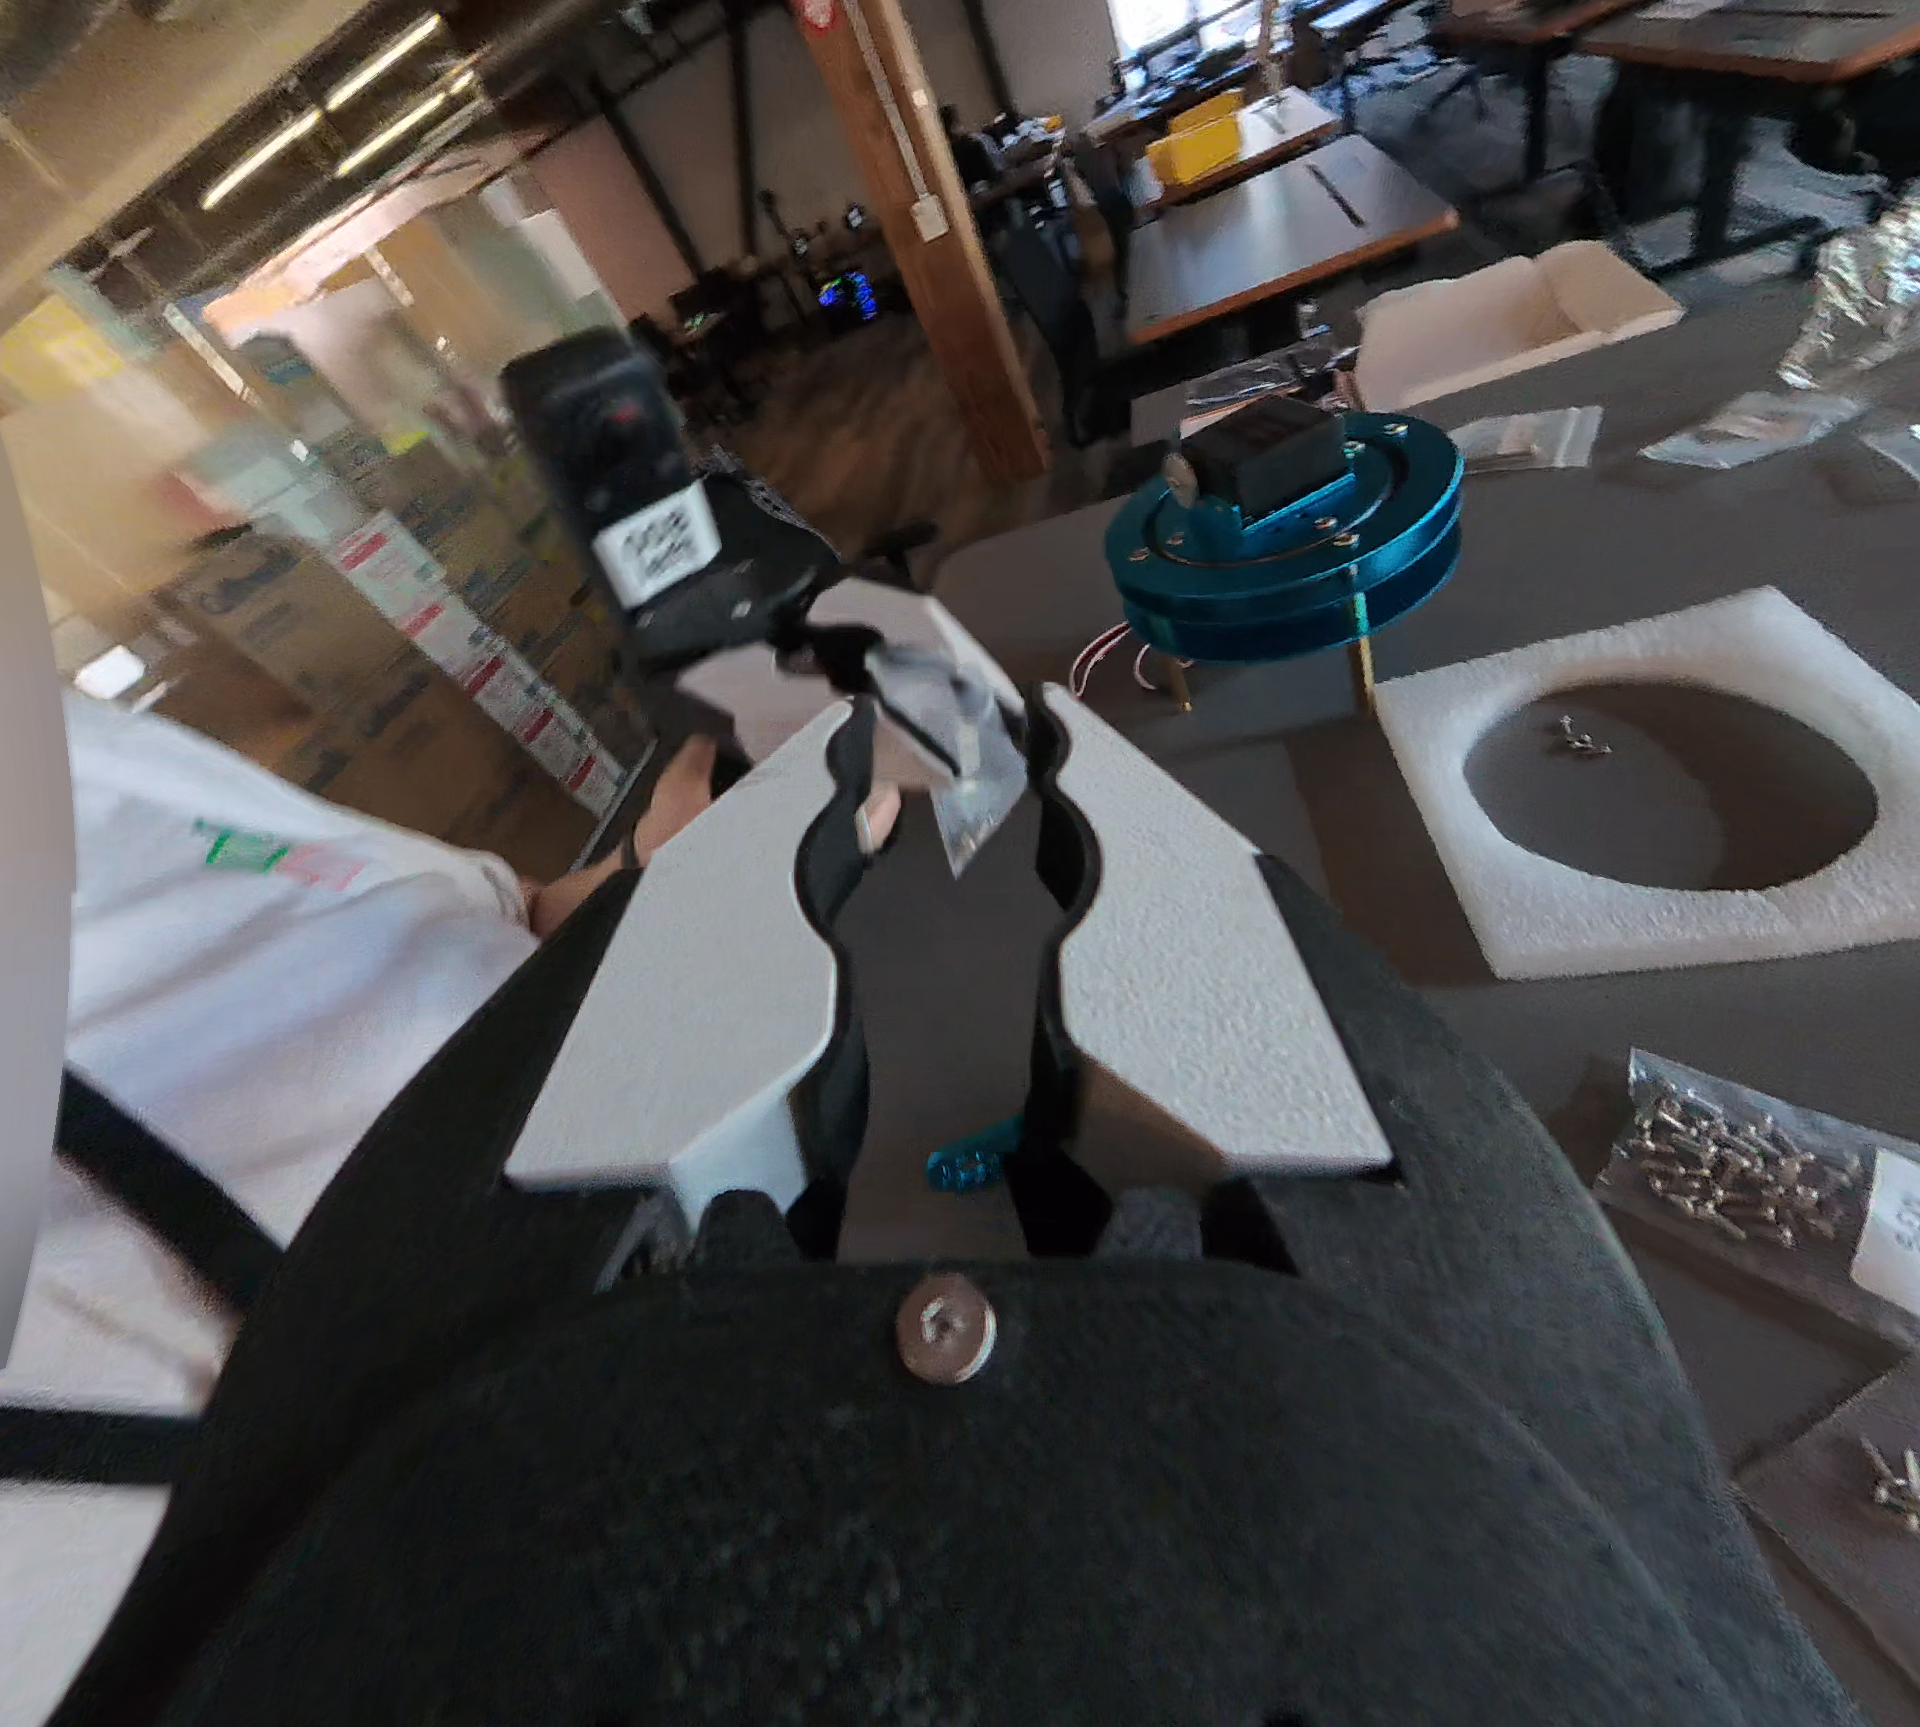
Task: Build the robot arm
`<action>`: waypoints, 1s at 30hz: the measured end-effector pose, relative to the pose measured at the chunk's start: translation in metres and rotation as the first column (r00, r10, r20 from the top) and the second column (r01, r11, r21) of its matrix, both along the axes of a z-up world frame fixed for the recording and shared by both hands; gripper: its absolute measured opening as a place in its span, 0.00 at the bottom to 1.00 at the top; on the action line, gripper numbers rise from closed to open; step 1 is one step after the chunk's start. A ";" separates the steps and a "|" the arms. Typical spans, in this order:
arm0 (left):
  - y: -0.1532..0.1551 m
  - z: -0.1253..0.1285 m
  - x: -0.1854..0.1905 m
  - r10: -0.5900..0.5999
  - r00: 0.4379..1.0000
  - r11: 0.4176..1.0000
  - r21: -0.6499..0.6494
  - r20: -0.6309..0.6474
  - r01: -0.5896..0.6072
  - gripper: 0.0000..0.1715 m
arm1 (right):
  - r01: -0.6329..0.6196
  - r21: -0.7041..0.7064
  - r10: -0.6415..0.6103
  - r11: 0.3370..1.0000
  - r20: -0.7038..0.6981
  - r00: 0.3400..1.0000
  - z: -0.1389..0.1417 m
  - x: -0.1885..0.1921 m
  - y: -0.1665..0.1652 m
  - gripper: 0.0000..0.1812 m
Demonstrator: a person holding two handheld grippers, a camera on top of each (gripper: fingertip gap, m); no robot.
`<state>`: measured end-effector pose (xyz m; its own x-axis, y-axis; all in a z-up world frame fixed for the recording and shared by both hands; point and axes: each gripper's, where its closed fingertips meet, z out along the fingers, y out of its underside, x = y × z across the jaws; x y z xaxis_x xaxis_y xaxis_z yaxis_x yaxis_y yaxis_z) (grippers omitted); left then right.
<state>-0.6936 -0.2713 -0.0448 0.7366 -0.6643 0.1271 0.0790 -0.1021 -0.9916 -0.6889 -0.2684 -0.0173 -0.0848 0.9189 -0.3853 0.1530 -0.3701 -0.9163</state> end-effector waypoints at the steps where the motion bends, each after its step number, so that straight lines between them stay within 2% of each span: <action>1: -0.003 0.008 0.000 -0.059 0.996 0.998 -0.009 0.074 0.060 0.10 | -0.029 0.035 0.029 0.999 0.007 1.000 -0.003 0.003 -0.003 0.21; 3: -0.009 0.023 -0.001 -0.166 0.964 0.984 -0.026 0.206 0.175 0.10 | -0.043 0.075 0.041 0.996 0.020 0.999 -0.012 0.004 -0.004 0.27; 5: -0.011 0.033 -0.002 -0.222 0.930 0.969 -0.039 0.292 0.243 0.10 | -0.075 0.052 0.076 0.996 -0.013 0.997 -0.010 -0.003 -0.012 0.30; 6: -0.008 0.035 -0.004 -0.212 0.926 0.970 -0.049 0.311 0.239 0.10 | -0.073 0.056 0.074 0.996 -0.021 0.997 -0.009 -0.008 -0.015 0.31; 8: 0.002 0.033 -0.008 -0.151 0.935 0.979 -0.079 0.321 0.186 0.09 | -0.001 0.164 -0.001 0.986 0.015 1.000 -0.012 -0.016 -0.014 0.32; 11: 0.017 0.030 -0.017 -0.026 0.935 0.990 -0.122 0.354 0.074 0.09 | 0.152 0.389 -0.178 0.909 0.031 0.984 -0.016 -0.025 -0.007 0.29; 14: 0.026 0.031 -0.023 0.052 0.921 0.989 -0.147 0.387 0.006 0.08 | 0.250 0.485 -0.307 0.838 0.040 0.951 -0.024 -0.030 -0.001 0.23; 16: 0.031 0.032 -0.024 0.078 0.912 0.987 -0.163 0.404 -0.012 0.08 | 0.279 0.473 -0.339 0.836 0.044 0.940 -0.027 -0.033 0.003 0.20; 18: 0.036 0.030 -0.023 0.091 0.906 0.984 -0.180 0.412 -0.017 0.09 | 0.300 0.432 -0.343 0.850 0.022 0.939 -0.024 -0.033 0.003 0.12; 24: 0.044 0.033 -0.022 0.090 0.853 0.977 -0.211 0.514 0.024 0.08 | 0.362 0.416 -0.411 0.834 0.032 0.911 -0.028 -0.023 0.018 0.10; 27: 0.046 0.036 -0.022 0.082 0.817 0.975 -0.215 0.571 0.052 0.09 | 0.362 0.384 -0.393 0.849 0.004 0.920 -0.025 -0.022 0.016 0.00; 30: 0.049 0.037 -0.022 0.073 0.785 0.971 -0.223 0.615 0.084 0.11 | 0.369 0.386 -0.390 0.845 -0.026 0.921 -0.018 -0.018 0.017 0.00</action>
